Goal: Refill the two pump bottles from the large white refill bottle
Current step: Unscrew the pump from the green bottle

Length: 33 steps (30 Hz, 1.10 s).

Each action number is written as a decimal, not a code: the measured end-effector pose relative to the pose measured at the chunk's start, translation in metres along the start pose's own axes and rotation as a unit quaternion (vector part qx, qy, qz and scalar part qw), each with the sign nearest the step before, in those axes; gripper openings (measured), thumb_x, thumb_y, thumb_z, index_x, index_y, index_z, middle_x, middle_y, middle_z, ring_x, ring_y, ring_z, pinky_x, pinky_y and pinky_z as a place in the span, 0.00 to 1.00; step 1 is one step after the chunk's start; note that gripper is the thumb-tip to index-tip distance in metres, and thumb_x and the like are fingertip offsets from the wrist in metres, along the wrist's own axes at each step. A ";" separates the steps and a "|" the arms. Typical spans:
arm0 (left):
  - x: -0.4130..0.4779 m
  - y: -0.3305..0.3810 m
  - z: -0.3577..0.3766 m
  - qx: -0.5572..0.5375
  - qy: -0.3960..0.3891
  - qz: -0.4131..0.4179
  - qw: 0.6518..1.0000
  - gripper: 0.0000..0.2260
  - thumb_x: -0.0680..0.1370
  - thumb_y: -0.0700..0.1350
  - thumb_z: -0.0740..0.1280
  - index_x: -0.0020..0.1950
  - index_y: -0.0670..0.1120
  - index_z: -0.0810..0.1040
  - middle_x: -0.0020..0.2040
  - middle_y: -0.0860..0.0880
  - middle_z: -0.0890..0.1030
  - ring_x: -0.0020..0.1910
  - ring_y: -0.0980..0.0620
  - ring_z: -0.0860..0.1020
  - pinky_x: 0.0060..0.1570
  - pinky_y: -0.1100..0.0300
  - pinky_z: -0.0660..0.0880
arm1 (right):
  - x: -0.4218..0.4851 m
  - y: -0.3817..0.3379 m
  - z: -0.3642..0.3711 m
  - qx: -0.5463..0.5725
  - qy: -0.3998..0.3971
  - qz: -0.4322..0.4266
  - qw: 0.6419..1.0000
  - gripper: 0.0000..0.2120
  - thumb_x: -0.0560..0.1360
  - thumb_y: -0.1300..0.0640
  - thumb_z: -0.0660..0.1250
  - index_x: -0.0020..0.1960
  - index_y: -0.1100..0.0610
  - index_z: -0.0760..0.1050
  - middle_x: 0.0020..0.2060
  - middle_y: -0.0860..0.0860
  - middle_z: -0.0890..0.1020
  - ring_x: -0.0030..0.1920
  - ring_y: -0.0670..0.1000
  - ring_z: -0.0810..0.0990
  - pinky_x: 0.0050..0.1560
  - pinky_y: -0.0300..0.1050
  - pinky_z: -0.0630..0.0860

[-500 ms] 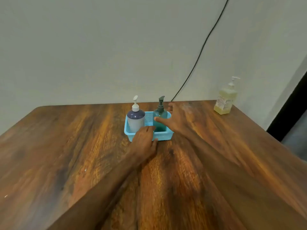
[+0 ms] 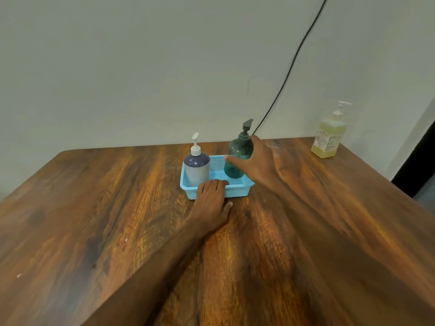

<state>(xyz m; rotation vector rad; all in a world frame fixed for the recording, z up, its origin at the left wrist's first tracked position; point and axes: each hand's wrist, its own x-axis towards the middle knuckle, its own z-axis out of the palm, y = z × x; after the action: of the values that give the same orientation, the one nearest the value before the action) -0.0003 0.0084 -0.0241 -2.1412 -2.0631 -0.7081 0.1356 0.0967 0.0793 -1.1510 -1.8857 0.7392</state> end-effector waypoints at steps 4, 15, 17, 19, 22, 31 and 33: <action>-0.002 0.004 -0.004 -0.046 -0.001 -0.023 0.999 0.27 0.82 0.53 0.66 0.79 0.45 0.65 0.75 0.46 0.71 0.75 0.48 0.68 0.78 0.53 0.59 | -0.039 -0.015 -0.042 -0.013 -0.001 -0.025 1.000 0.31 0.69 0.48 0.81 0.67 0.54 0.72 0.58 0.47 0.80 0.55 0.46 0.78 0.50 0.31 0.72; -0.057 0.094 -0.060 -0.398 0.057 -0.026 0.915 0.11 0.86 0.47 0.64 0.68 0.52 0.78 0.64 0.58 0.81 0.65 0.61 0.78 0.65 0.60 0.77 | -0.172 0.035 -0.076 -0.052 -0.052 0.038 0.997 0.32 0.63 0.39 0.81 0.61 0.38 0.69 0.57 0.37 0.77 0.58 0.42 0.77 0.65 0.48 0.76; -0.067 0.109 -0.064 -0.432 -0.012 0.001 0.902 0.12 0.85 0.49 0.65 0.69 0.54 0.77 0.65 0.59 0.81 0.66 0.61 0.78 0.65 0.61 0.76 | -0.186 0.038 -0.079 -0.043 -0.056 0.038 0.997 0.30 0.64 0.39 0.80 0.61 0.37 0.70 0.56 0.36 0.79 0.57 0.39 0.78 0.63 0.45 0.76; -0.070 0.117 -0.060 -0.414 -0.055 0.026 0.908 0.15 0.84 0.52 0.67 0.71 0.56 0.76 0.66 0.59 0.80 0.67 0.60 0.78 0.67 0.58 0.76 | -0.192 0.038 -0.084 -0.022 -0.067 0.045 0.997 0.28 0.67 0.45 0.80 0.63 0.38 0.72 0.56 0.36 0.80 0.57 0.36 0.78 0.61 0.39 0.75; -0.068 0.123 -0.055 -0.377 -0.041 0.057 0.923 0.15 0.83 0.51 0.69 0.71 0.54 0.78 0.66 0.59 0.80 0.67 0.58 0.78 0.67 0.53 0.77 | -0.196 0.035 -0.087 -0.020 -0.057 0.035 0.998 0.32 0.69 0.50 0.80 0.70 0.46 0.73 0.62 0.39 0.80 0.61 0.37 0.77 0.64 0.36 0.74; -0.064 0.134 -0.048 -0.414 0.012 -0.005 0.910 0.12 0.83 0.50 0.70 0.66 0.53 0.83 0.58 0.55 0.86 0.60 0.52 0.84 0.60 0.40 0.80 | -0.202 0.034 -0.068 -0.008 -0.019 0.049 0.999 0.39 0.70 0.47 0.78 0.76 0.45 0.66 0.65 0.40 0.79 0.62 0.41 0.78 0.61 0.38 0.76; -0.067 0.141 -0.049 -0.424 0.031 -0.020 0.905 0.10 0.83 0.47 0.70 0.63 0.52 0.84 0.56 0.56 0.87 0.57 0.56 0.85 0.59 0.43 0.82 | -0.203 0.034 -0.063 -0.023 0.004 0.063 0.998 0.38 0.70 0.44 0.77 0.76 0.43 0.66 0.65 0.41 0.79 0.61 0.43 0.79 0.60 0.43 0.78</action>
<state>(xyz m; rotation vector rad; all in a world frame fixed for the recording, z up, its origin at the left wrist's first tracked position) 0.1240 -0.0840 0.0294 -2.3587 -1.9634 -1.9383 0.2602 -0.0685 0.0193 -1.3098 -1.8464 0.7620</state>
